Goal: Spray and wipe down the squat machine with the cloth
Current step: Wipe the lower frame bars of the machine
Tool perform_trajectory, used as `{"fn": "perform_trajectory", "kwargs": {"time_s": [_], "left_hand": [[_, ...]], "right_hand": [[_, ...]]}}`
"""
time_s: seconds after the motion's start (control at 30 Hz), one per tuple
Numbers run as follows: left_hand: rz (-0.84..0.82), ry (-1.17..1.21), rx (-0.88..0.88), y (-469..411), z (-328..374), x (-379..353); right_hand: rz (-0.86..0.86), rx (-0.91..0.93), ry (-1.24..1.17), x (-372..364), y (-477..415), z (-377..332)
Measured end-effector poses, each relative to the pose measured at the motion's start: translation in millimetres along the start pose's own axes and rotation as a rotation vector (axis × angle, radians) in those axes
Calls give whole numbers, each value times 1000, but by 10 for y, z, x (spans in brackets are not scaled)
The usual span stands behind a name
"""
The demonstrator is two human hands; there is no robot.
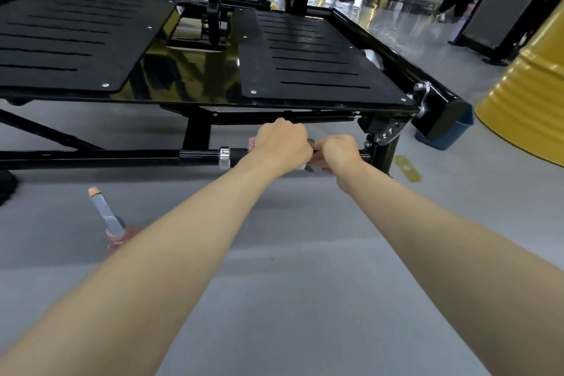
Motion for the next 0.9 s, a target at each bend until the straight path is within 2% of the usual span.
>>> {"fn": "perform_trajectory", "kwargs": {"time_s": [0.1, 0.17, 0.33, 0.47, 0.67, 0.77, 0.9], "left_hand": [[-9, -49, -110, 31, 144, 5], [-60, -205, -209, 18, 302, -67], [-183, -494, -254, -68, 436, -215], [-124, -834, -456, 55, 604, -305], [-47, -1135, -724, 319, 678, -353], [-91, -1273, -761, 387, 653, -575], [16, -1355, -819, 454, 557, -641]], "right_hand": [[-14, -117, -172, -79, 58, 10], [14, -147, -226, -76, 67, 45], [43, -219, -144, 23, 123, 145], [20, -220, -63, 61, 203, 169], [58, -134, 67, 84, 189, 82], [64, -134, 92, 100, 183, 86], [65, -139, 116, 122, 192, 71]]}}
Point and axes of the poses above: each hand's wrist, its own y-axis away from the middle knuckle, its own x-axis out of the back of the hand, z = x × y, the point moved 6 cm from there along -y, towards the middle knuckle, and after that the axes turned 6 degrees about -y, right-handed, at the moved point
